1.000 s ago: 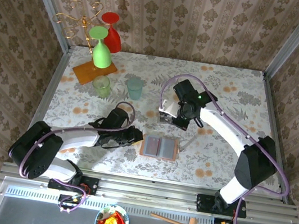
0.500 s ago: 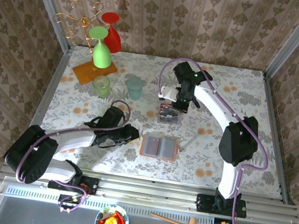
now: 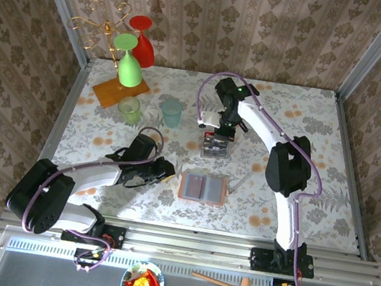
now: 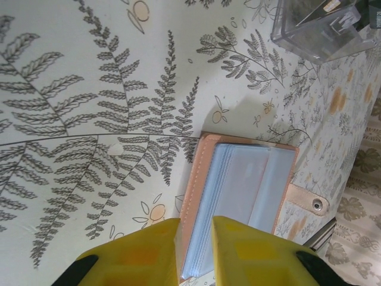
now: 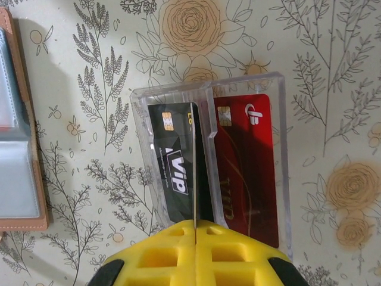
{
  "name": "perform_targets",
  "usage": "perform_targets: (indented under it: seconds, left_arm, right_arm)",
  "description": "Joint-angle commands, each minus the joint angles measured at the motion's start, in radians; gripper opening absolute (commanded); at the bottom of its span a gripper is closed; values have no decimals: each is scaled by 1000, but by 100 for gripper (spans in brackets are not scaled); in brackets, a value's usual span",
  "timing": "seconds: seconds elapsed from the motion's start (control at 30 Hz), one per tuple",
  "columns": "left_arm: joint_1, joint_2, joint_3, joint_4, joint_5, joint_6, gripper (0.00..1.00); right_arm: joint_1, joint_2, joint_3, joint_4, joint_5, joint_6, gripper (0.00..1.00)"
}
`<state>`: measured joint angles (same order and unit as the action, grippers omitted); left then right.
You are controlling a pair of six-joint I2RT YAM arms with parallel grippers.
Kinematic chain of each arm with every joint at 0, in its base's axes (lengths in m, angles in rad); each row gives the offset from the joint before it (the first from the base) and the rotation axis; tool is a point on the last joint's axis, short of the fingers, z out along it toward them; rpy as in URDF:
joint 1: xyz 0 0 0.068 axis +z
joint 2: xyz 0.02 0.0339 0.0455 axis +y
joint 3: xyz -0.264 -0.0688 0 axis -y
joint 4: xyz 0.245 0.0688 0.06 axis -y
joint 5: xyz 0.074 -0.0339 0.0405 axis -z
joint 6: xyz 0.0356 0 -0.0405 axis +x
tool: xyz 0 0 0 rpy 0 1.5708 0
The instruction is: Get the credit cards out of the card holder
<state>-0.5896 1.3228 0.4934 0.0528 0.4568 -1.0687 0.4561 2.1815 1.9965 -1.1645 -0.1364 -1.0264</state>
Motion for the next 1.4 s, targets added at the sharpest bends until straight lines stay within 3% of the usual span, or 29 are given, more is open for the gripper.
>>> perform_targets:
  seconds: [0.0, 0.2, 0.37, 0.63, 0.97, 1.37]
  left_arm:
    - [10, 4, 19, -24, 6, 22, 22]
    - [16, 7, 16, -25, 6, 19, 22]
    - [17, 13, 20, -25, 13, 24, 22]
    - [19, 36, 41, -16, 29, 38, 22]
    - [17, 57, 68, -11, 38, 55, 25]
    - [-26, 145, 46, 99, 77, 47, 38]
  right_arm:
    - [-6, 40, 37, -66, -39, -29, 0]
    - [-6, 63, 40, -79, -55, -17, 2]
    - [-7, 45, 41, -74, -41, 3, 25]
    - [-8, -52, 1, -40, -2, 89, 29]
    - [38, -300, -316, 228, -6, 401, 31]
    - [67, -587, -684, 531, -146, 860, 42]
